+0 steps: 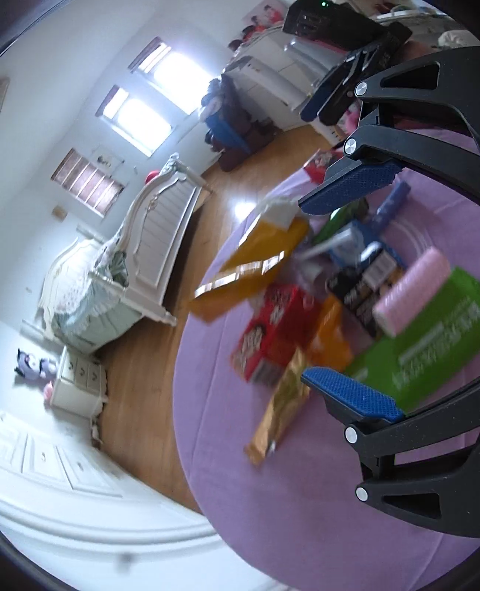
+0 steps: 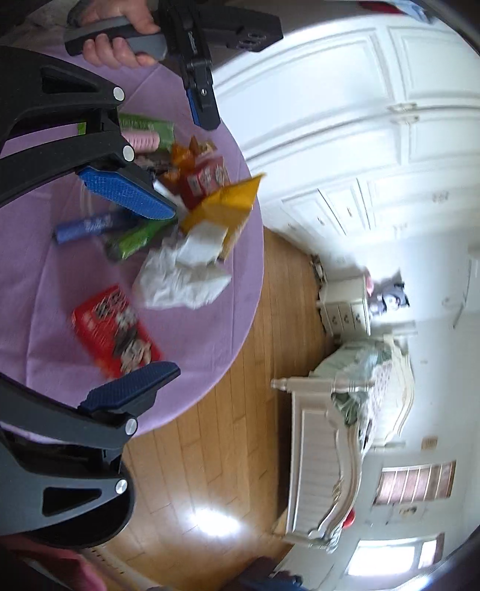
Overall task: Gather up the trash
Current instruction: 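Grasp the gold wrapper with the left gripper while the right grasps the red milk box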
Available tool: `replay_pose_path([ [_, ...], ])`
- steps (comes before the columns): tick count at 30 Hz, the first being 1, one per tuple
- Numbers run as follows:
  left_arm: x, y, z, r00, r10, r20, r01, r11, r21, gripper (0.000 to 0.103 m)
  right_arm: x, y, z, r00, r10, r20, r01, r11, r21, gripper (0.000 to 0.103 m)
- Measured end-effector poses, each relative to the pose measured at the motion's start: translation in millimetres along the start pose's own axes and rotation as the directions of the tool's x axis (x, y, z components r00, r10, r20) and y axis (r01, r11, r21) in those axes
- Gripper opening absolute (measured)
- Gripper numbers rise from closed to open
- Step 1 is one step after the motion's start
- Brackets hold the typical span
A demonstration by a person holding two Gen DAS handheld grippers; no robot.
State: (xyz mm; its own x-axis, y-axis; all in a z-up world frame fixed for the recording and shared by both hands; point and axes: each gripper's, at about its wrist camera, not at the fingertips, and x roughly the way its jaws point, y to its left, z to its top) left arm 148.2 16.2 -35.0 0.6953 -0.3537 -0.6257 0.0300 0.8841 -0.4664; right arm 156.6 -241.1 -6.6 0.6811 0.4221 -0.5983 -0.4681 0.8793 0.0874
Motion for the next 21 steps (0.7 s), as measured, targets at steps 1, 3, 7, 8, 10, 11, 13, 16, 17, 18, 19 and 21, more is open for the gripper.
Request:
replay_pose_path([
  [1,-2,13,2,1.0,0.014,-0.006,-0.014,1.0,-0.017,0.08,7,13,7,0.999,0.033,-0.014,-0.033,0.999,-0.034,0.078],
  [3,1,37,8,0.999,0.017,-0.034,-0.019,0.998,-0.062,0.076,24,38,19,0.994,0.098,-0.056,-0.103,0.99,-0.099,0.07],
  [7,22,70,21,0.995,0.01,-0.101,-0.023,0.991,-0.129,0.068,60,80,31,0.973,0.176,-0.151,-0.202,0.963,-0.179,0.065],
  [8,26,74,23,0.994,0.017,-0.108,-0.032,0.99,-0.136,0.067,70,87,34,0.968,0.179,-0.177,-0.213,0.958,-0.194,0.065],
  [10,37,80,29,0.992,0.038,-0.121,-0.055,0.989,-0.14,0.061,88,97,38,0.961,0.166,-0.22,-0.213,0.954,-0.213,0.064],
  [11,41,81,32,0.992,0.053,-0.117,-0.069,0.989,-0.13,0.058,99,100,40,0.956,0.153,-0.251,-0.208,0.955,-0.211,0.059],
  [13,50,77,38,0.988,0.096,-0.123,-0.105,0.992,-0.072,0.05,116,101,43,0.944,0.151,-0.292,-0.214,0.957,-0.196,0.057],
  [16,56,78,44,0.983,0.131,-0.128,-0.134,0.991,-0.013,0.034,138,107,45,0.933,0.121,-0.338,-0.206,0.951,-0.229,0.057],
  [17,56,82,45,0.983,0.135,-0.124,-0.137,0.99,-0.011,0.029,145,110,47,0.927,0.116,-0.355,-0.212,0.947,-0.243,0.057],
  [18,55,87,46,0.983,0.135,-0.121,-0.138,0.99,-0.012,0.019,150,112,49,0.924,0.11,-0.366,-0.213,0.943,-0.254,0.058],
  [19,54,93,46,0.985,0.129,-0.119,-0.132,0.991,-0.019,0.01,154,114,51,0.922,0.1,-0.374,-0.21,0.941,-0.265,0.058],
  [21,52,105,46,0.989,0.086,-0.119,-0.092,0.995,-0.046,0.006,168,118,54,0.904,0.084,-0.418,-0.217,0.935,-0.282,0.058],
])
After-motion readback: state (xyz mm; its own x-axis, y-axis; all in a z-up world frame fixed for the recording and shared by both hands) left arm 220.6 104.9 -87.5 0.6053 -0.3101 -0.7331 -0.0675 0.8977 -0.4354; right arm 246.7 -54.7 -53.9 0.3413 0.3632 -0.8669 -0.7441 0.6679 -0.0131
